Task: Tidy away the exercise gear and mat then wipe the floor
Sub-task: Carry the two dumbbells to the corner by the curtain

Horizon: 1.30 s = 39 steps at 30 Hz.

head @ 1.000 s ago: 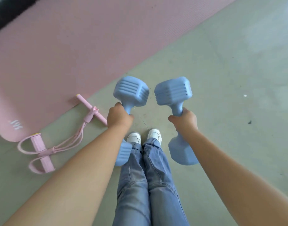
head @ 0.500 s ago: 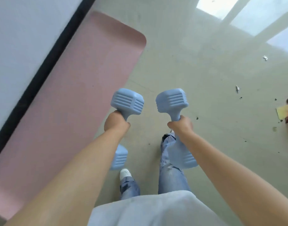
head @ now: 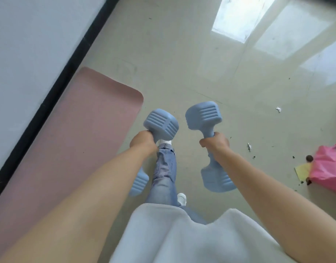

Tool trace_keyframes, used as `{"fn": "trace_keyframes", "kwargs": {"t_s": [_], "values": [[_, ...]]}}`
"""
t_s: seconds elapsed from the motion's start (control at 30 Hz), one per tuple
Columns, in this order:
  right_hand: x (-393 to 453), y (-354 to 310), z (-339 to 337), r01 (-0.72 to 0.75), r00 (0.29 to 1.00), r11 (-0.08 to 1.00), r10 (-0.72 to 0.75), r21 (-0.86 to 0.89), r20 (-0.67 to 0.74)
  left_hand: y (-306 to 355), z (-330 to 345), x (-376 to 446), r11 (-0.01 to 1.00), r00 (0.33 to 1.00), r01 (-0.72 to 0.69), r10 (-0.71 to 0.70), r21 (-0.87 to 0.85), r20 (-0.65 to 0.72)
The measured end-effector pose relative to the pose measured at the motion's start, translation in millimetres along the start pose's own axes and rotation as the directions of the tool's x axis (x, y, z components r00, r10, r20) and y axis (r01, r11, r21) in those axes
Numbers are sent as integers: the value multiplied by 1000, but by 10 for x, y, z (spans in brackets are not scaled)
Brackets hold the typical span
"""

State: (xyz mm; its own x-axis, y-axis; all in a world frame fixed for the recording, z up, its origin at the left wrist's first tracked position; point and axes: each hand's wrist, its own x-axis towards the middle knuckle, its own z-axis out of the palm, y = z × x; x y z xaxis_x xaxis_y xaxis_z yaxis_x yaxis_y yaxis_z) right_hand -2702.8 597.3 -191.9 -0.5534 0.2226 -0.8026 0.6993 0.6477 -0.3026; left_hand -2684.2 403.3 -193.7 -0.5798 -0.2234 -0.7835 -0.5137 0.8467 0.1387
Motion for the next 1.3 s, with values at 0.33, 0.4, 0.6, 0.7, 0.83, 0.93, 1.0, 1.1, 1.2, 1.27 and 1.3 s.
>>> {"fn": "trace_keyframes", "kwargs": {"t_s": [0.33, 0.4, 0.6, 0.7, 0.83, 0.93, 1.0, 1.1, 1.2, 1.27, 1.3], "values": [[1441, -2071, -1585, -47, 998, 989, 52, 139, -36, 1648, -2132, 1589, 995, 996, -43, 50, 92, -73], [1774, -2462, -1902, -44, 998, 983, 52, 178, -40, 1990, -2544, 1923, 994, 995, -39, 48, 97, -90], [2995, -3653, -2812, -29, 999, 970, 36, 243, -23, 3062, -3654, 3059, 995, 996, 2, 6, 99, -85], [3579, -4275, -3310, -36, 999, 973, 36, 230, 5, 3632, -4241, 3589, 992, 996, 31, -22, 119, -82], [4265, -5105, -3980, -21, 1000, 984, 20, 176, 6, 4337, -5022, 4215, 991, 996, 30, -20, 127, -84], [4762, -5689, -4391, -3, 1000, 992, 3, 129, -4, 4812, -5556, 4684, 988, 997, 49, -40, 146, -67], [5114, -6065, -4624, -13, 1000, 992, 13, 128, 4, 5116, -5883, 5052, 988, 997, 52, -44, 144, -57], [5626, -6588, -4927, -49, 999, 987, 49, 150, 6, 5533, -6297, 5658, 985, 998, 32, -23, 169, -54], [6174, -7100, -5207, -78, 997, 980, 78, 182, 5, 5983, -6732, 6219, 983, 999, 27, -21, 180, -38], [6478, -7376, -5386, -110, 994, 975, 107, 192, 23, 6245, -6978, 6527, 982, 999, 30, -26, 184, -22], [6639, -7505, -5470, -119, 993, 971, 115, 207, 29, 6386, -7102, 6679, 983, 999, 32, -30, 178, -17]]}}
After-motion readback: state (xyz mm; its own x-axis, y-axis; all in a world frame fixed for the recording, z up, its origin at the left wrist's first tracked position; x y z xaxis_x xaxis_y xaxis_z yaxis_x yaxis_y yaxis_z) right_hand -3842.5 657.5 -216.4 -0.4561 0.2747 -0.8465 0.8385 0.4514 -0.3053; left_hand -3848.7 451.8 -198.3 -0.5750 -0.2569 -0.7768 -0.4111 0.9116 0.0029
